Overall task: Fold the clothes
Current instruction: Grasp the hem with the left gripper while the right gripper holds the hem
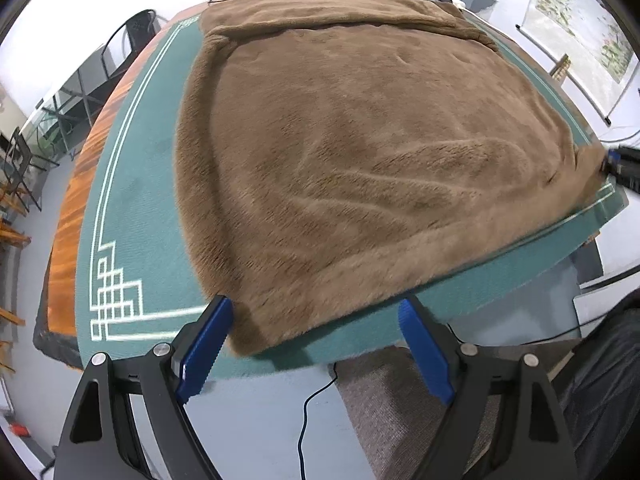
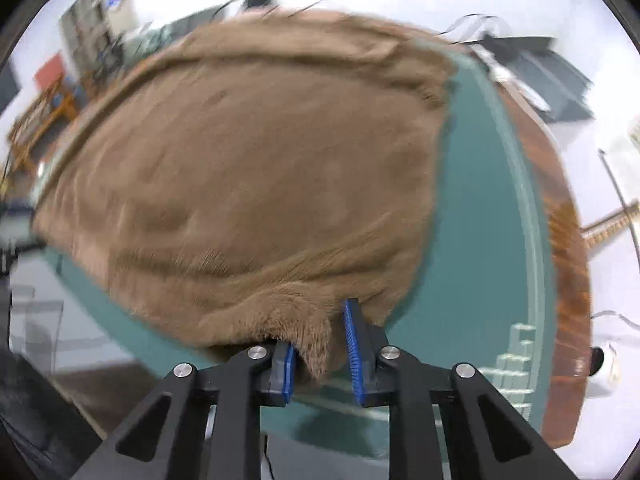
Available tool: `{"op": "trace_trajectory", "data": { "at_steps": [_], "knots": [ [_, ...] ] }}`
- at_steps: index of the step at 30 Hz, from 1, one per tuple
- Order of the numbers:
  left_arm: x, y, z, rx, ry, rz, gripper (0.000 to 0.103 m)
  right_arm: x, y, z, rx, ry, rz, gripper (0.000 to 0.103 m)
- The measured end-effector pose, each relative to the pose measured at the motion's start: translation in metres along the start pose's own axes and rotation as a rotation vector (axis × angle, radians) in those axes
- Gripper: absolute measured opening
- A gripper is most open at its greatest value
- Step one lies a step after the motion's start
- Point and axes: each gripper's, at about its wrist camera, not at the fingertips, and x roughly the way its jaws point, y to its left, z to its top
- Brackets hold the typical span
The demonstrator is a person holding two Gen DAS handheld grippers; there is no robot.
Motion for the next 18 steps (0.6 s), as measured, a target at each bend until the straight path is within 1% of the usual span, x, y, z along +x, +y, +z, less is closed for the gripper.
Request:
{"op": "trace_trajectory", "data": {
  "at_steps": [4,10,11,12,13,14,16,18],
  "knots": [
    [0.000,0.011,0.003,-0.051,-0.018,-0.007,0.087,-0.007,-0.014,0.019,0.024,-0.041,-0.025,0.022],
    [-0.001,0.026,0.006,-0.124,-0.044,-0.015,0.087,-0.004,-0.011,0.031,0.011,-0.040,-0.015,0.022],
    [0.000,0.025,0.009,-0.120,-0.045,0.002,0.087,-0.001,-0.010,0.032,0.007,-0.038,-0.015,0.022],
    [0.009,0.016,0.018,-0.108,-0.047,0.031,0.087,0.000,-0.010,0.033,0.005,-0.036,-0.015,0.022],
    [0.017,0.013,0.013,-0.100,-0.054,0.053,0.087,0.000,-0.011,0.033,0.007,-0.035,-0.014,0.022],
    [0.024,0.008,0.019,-0.099,-0.057,0.070,0.087,-0.001,-0.013,0.034,0.012,-0.034,-0.012,0.022],
    [0.036,0.021,0.023,-0.123,-0.058,0.096,0.087,-0.002,-0.017,0.035,0.027,-0.031,-0.009,0.022],
    [0.040,0.031,0.030,-0.179,-0.065,0.099,0.087,-0.002,-0.021,0.034,0.036,-0.026,-0.011,0.022]
  ]
}}
